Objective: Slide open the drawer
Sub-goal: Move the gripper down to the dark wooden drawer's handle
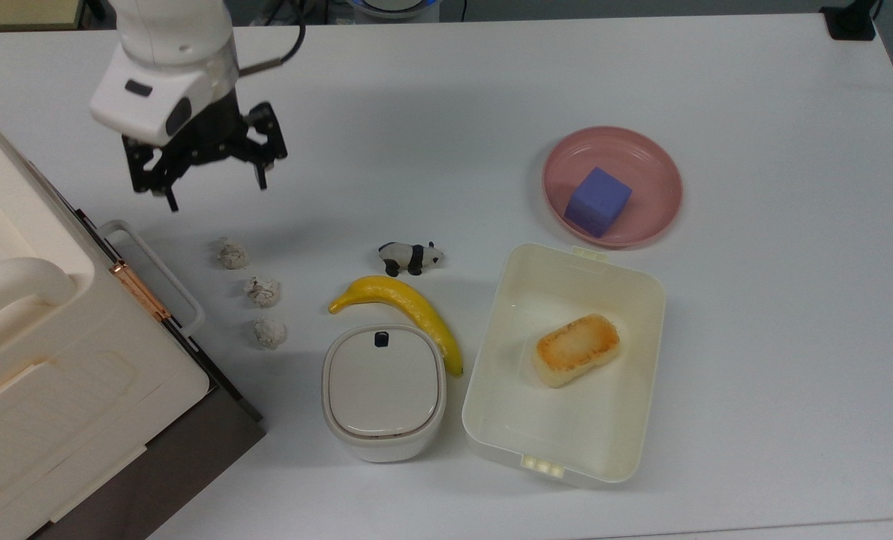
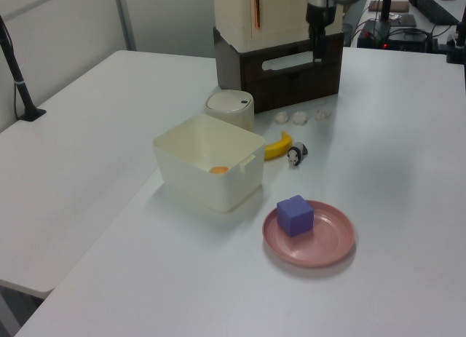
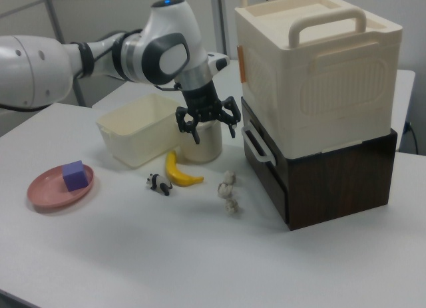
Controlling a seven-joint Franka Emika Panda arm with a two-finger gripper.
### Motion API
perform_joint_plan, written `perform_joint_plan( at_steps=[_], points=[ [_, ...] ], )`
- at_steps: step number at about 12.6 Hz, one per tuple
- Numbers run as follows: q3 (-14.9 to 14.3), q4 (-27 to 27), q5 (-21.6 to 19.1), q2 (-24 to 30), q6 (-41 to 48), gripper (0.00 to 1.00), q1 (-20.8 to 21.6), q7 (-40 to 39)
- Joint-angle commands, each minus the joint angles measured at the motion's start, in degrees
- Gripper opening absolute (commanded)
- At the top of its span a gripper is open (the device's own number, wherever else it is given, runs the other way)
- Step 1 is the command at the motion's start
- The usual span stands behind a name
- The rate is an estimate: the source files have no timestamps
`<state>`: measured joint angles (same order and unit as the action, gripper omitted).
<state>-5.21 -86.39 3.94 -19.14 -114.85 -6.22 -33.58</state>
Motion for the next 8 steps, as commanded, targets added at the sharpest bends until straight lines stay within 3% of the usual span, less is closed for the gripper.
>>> perform_joint_plan(
  at_steps=[1, 5, 8],
  points=[
    [-0.24, 0.08, 2.03, -2.92, -6.16, 0.97, 0.42, -0.70],
    [-0.32, 0.08, 2.12, -4.68, -12.76, 0.89, -0.90, -0.26],
    [-0.32, 0.17, 4.31, -6.70, -15.39, 0.76, -1.60, -0.26]
  ],
)
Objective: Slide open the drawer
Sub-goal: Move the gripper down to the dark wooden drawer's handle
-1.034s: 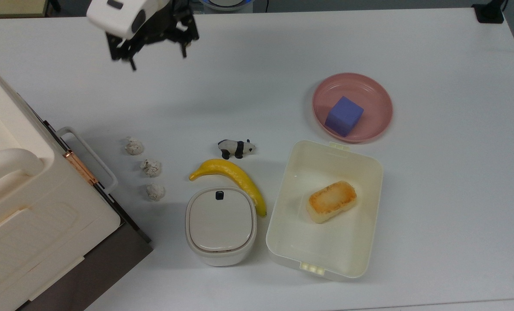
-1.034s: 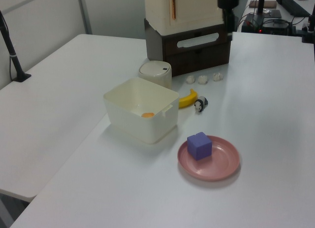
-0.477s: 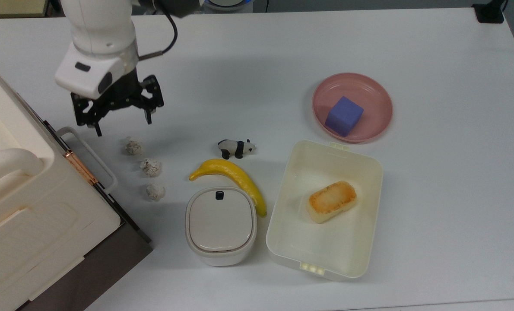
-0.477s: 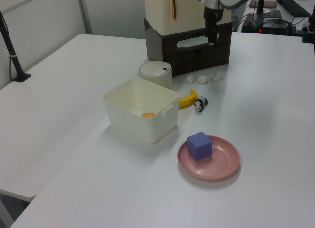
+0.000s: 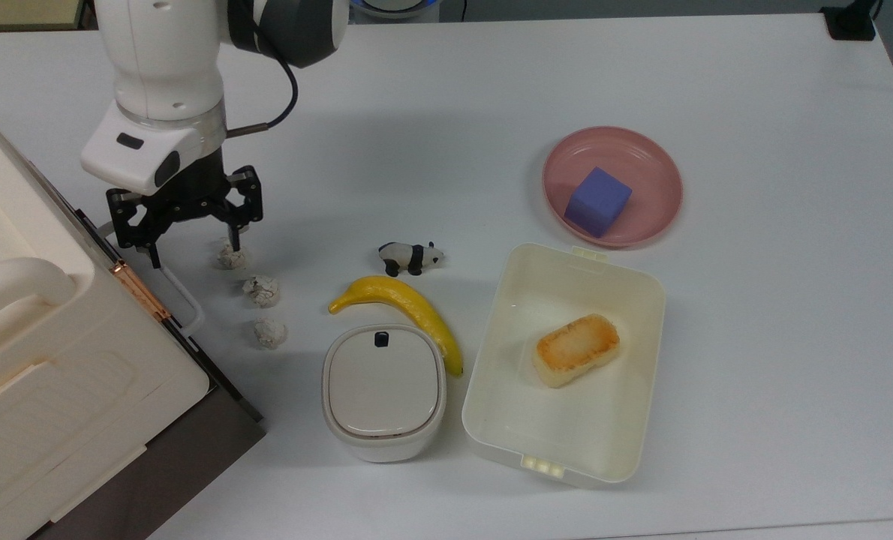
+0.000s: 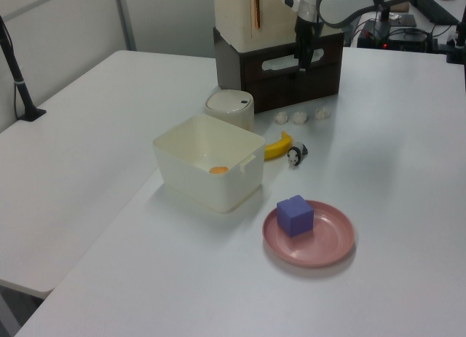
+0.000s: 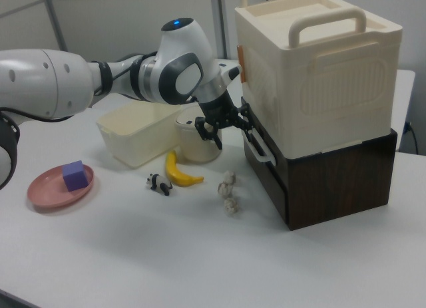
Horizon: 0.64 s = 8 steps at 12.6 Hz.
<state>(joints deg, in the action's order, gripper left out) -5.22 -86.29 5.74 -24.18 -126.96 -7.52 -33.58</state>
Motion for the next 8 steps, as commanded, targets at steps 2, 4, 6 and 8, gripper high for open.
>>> perform_joint_plan(
  at_steps=[2, 4, 6, 8],
  points=[
    [-0.32, 0.07, 4.27, -3.23, -5.48, 0.65, -0.74, 0.09],
    [-0.32, 0.07, 5.85, -3.33, -6.02, 0.55, -1.09, 0.35],
    [-0.32, 0.07, 6.38, -3.16, -6.02, 0.45, -1.18, 0.27],
    [-0.32, -0.01, 6.74, -3.07, -6.02, 0.36, -1.10, 0.18]
  ],
)
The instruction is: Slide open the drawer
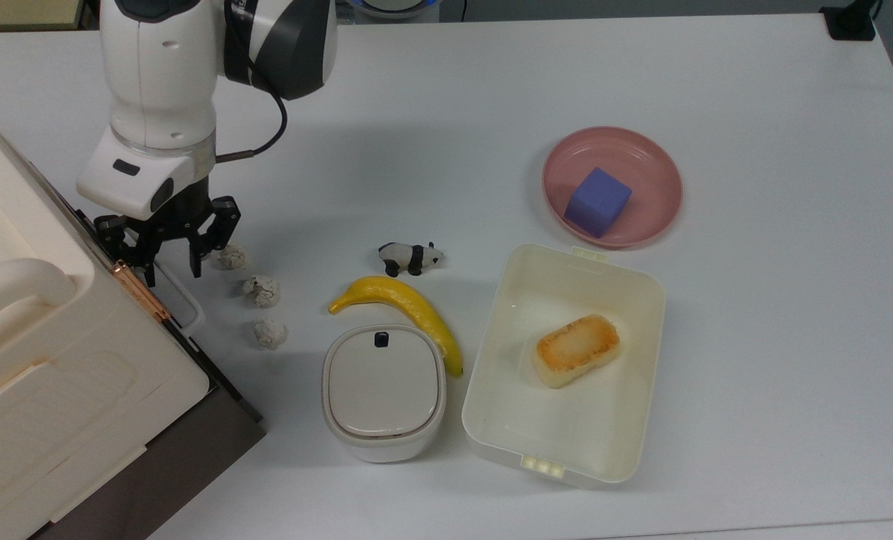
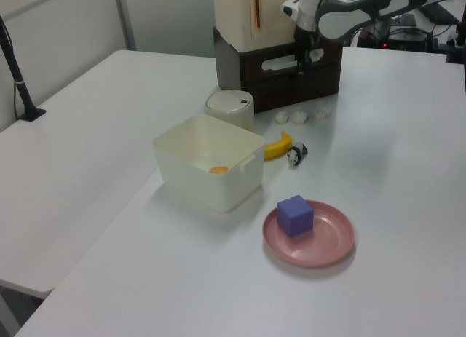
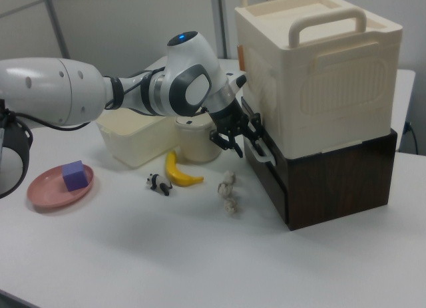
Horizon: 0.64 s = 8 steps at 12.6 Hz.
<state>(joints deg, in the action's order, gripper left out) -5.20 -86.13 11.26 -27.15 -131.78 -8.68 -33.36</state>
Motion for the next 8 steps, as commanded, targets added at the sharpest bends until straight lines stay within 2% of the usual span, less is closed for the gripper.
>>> perform_joint_plan(
  at_steps=[1, 4, 8],
  points=[
    [-0.33, -0.27, 1.22, 0.16, -1.11, 0.35, 0.24, 0.05],
    [0.10, -2.19, 0.96, 3.58, 1.51, 0.34, 1.56, 0.22],
    [0.28, -2.73, 0.52, 6.32, 11.01, 0.34, 5.86, 1.97]
  ],
)
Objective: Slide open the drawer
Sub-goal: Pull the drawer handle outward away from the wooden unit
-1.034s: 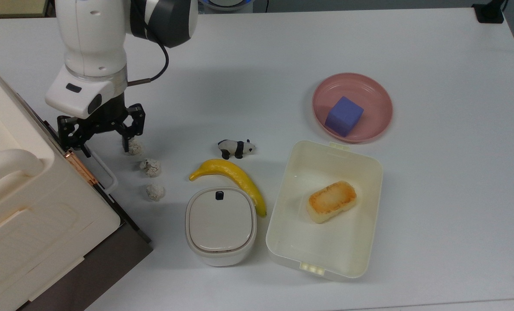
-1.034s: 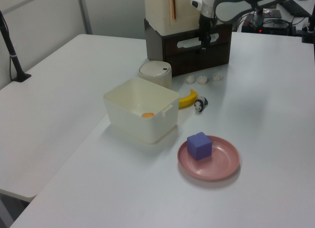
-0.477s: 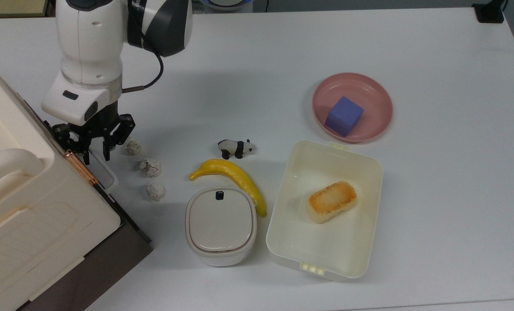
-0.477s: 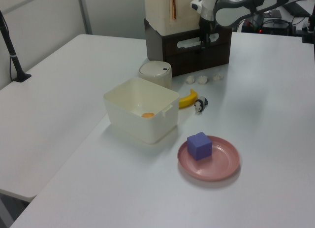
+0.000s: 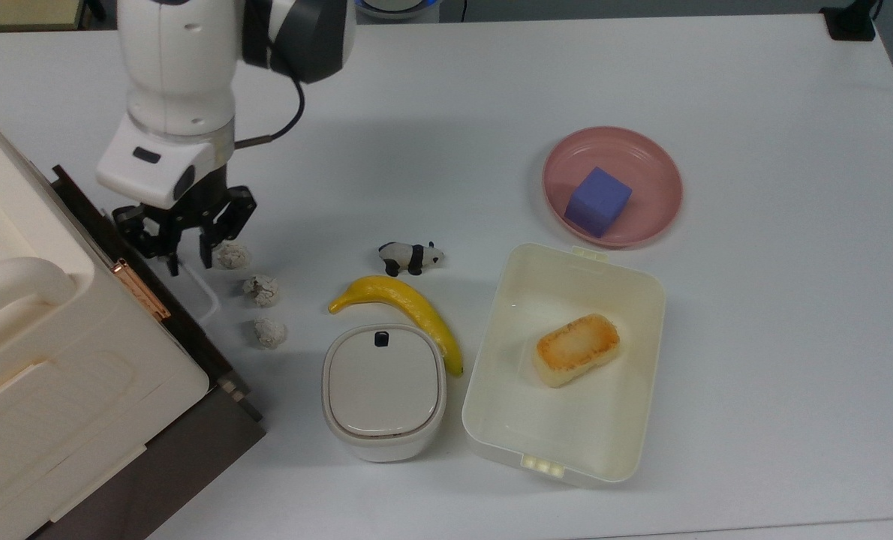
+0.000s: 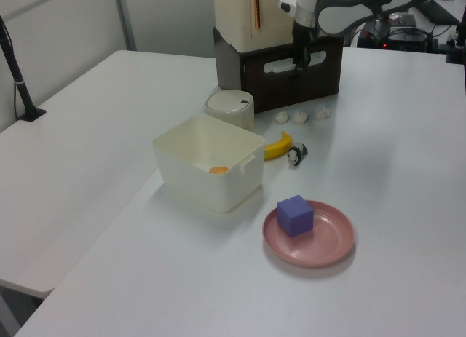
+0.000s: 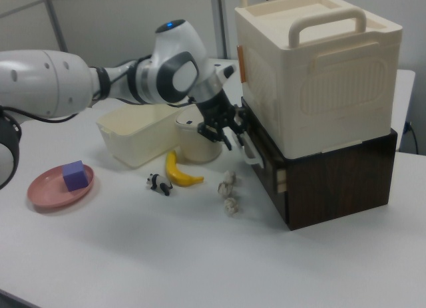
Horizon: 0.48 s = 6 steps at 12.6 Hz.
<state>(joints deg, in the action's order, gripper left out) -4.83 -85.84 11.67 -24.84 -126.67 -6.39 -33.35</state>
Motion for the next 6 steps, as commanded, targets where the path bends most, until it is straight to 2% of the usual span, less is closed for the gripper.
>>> perform_joint_plan(
  at_steps=[1, 6],
  points=[
    [-0.10, -3.36, 0.10, 4.44, 7.56, 0.34, 4.62, 2.15],
    [-0.01, -5.30, -0.33, 9.18, 18.71, 0.34, 10.77, 2.50]
  ],
)
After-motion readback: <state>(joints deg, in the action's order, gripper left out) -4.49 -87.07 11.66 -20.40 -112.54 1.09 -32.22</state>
